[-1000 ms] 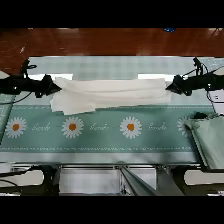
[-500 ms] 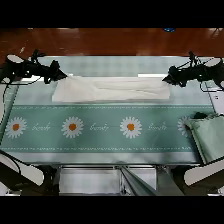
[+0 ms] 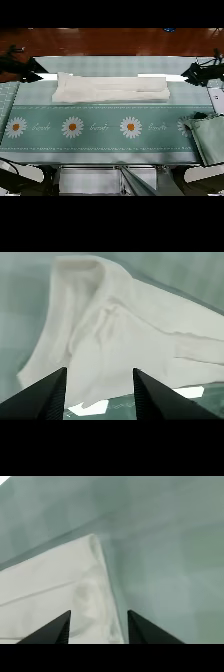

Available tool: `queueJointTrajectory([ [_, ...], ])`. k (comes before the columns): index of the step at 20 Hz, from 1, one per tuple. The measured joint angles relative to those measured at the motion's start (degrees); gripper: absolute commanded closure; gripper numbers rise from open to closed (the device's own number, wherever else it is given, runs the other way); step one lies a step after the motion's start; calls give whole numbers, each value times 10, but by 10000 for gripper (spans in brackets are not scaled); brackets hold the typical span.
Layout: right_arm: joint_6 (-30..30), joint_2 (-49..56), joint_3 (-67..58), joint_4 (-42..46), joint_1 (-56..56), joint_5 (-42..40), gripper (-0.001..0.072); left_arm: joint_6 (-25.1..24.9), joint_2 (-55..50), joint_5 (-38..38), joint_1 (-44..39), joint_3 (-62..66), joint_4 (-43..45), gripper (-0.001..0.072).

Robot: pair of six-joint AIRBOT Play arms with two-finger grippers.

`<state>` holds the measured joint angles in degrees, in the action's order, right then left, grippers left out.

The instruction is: Fold the shirts.

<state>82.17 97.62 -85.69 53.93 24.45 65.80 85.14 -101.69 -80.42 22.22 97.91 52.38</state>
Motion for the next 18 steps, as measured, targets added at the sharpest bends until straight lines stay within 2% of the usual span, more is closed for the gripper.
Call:
queueJointTrajectory([
  [2,7,-14,14,20,20,15,302,-1,74,19,9,-30,33,202],
  [4,11,-17,38,29,24,11,302,-5,160,78,0,-97,57,202],
  [9,-5,25,66,-20,-7,-9,301,-17,350,232,-96,-336,81,202],
  [15,-40,87,67,-116,-51,-13,303,-20,398,307,-200,-456,85,202],
  [16,-46,94,66,-133,-60,-14,369,-20,397,316,-211,-462,82,202],
  [17,-51,100,65,-143,-70,-19,554,-20,394,325,-219,-466,76,202],
  [18,-55,105,64,-145,-79,-26,689,-20,391,335,-225,-469,69,203],
])
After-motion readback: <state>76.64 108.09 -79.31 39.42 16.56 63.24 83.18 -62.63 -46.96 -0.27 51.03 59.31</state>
